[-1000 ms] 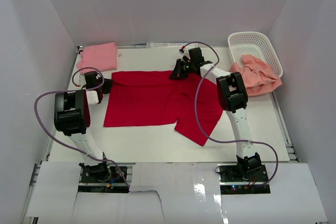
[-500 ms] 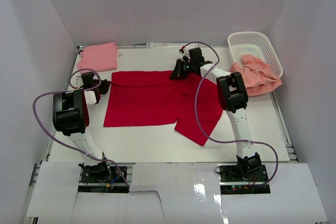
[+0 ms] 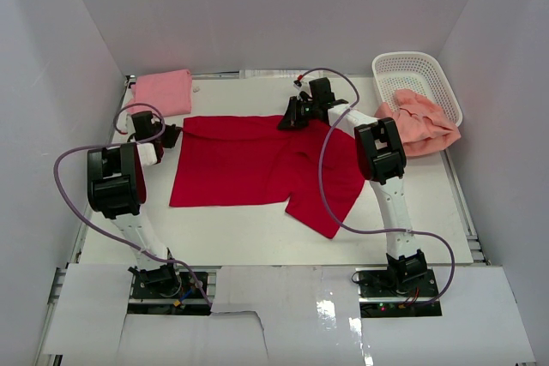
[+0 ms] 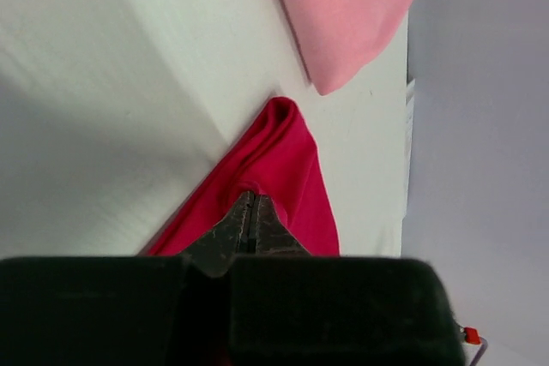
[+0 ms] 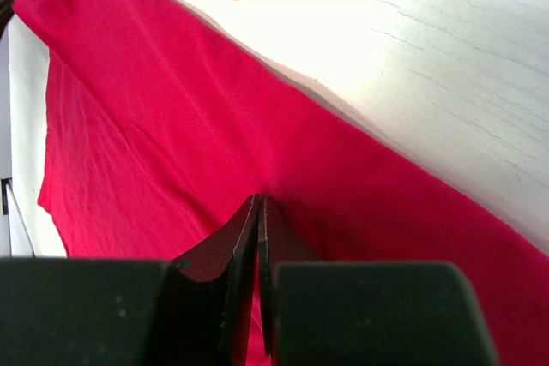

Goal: Fold and stack the t-shirts
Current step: Fold the flattened tshirt in 1/3 of the way

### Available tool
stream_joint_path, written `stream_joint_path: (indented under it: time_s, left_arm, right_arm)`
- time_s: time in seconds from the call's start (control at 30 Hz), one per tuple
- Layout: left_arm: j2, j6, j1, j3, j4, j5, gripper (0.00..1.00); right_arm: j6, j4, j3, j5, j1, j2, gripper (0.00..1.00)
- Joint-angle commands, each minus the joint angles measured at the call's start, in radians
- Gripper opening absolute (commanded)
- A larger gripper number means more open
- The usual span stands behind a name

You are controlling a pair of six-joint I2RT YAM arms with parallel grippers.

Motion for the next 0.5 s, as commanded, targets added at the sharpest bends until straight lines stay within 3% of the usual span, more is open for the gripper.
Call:
stream_joint_path:
  time_s: [0.0, 0.3, 0.47]
  left_arm:
    - [-0.021, 0.126, 0.004, 0.055, -0.025, 0.002, 0.0]
    - [-0.038, 0.312, 0.0, 0.133, -0.207, -0.083, 0.0]
    - [-0.07, 0.395, -0.04, 0.136, -0.221, -0.107, 0.0]
  right_arm:
    - [-0.028, -0.043, -0.015, 0.021, -0.014, -0.035, 0.09]
    - [-0.023, -0.045, -0.015, 0.02, -0.018, -0.05, 0.09]
    - [-0.013, -0.045, -0.006, 0.013, -0.02, -0.046, 0.09]
